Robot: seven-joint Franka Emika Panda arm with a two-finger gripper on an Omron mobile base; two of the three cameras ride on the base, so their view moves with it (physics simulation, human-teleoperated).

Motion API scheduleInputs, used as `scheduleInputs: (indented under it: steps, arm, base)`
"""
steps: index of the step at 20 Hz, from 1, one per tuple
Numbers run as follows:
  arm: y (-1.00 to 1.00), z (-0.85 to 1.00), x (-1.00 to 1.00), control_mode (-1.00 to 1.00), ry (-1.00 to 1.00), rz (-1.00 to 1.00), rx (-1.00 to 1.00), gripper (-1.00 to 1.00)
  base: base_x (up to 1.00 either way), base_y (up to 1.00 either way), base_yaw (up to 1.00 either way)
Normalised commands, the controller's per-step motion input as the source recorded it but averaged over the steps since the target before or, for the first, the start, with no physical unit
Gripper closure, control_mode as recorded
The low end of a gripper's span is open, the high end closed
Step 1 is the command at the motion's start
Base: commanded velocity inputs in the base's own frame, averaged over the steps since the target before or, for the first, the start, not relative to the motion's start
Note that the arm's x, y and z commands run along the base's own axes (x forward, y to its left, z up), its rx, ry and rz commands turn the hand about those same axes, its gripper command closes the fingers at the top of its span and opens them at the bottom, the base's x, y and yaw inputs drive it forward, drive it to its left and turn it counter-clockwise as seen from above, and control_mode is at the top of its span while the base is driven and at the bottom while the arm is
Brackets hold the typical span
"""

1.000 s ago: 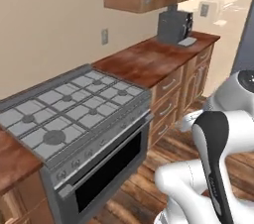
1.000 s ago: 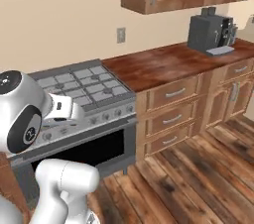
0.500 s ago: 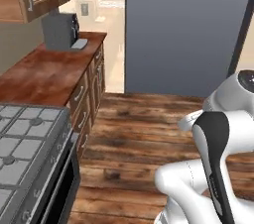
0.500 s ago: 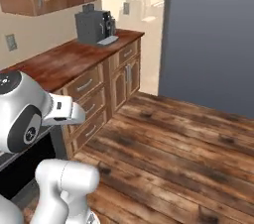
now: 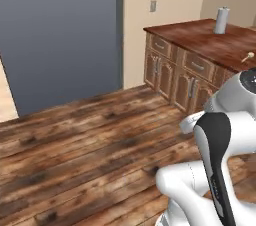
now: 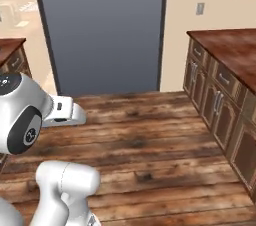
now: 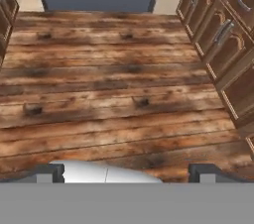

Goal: Grab the spray bottle from the cabinet, then place it next to the cutting board for sanitizing. Then grab the dish brush from the countertop next to the sink and place it next to the cutting board.

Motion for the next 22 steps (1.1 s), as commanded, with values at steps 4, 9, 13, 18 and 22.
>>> scheduleInputs:
  steps: [4,9,13,18,22]
  arm:
    - [0.0,0.0,0.0,1.0,0.0,0.0,0.0,-1.0]
    - [0.0,0.0,0.0,1.0,0.0,0.0,0.0,-1.0]
    - [0.0,0.0,0.0,1.0,0.0,0.0,0.0,-1.0]
    - [0.0,0.0,0.0,1.0,0.0,0.0,0.0,-1.0]
    - [0.0,0.0,0.0,1.0,0.0,0.0,0.0,-1.0]
  base:
    - [0.17,0.25,-0.9]
    - [0.41,0.46,-0.82]
    - [0.67,0.7,-0.73]
    - [0.95,0.99,-0.55]
    - [1.0,1.0,-0.43]
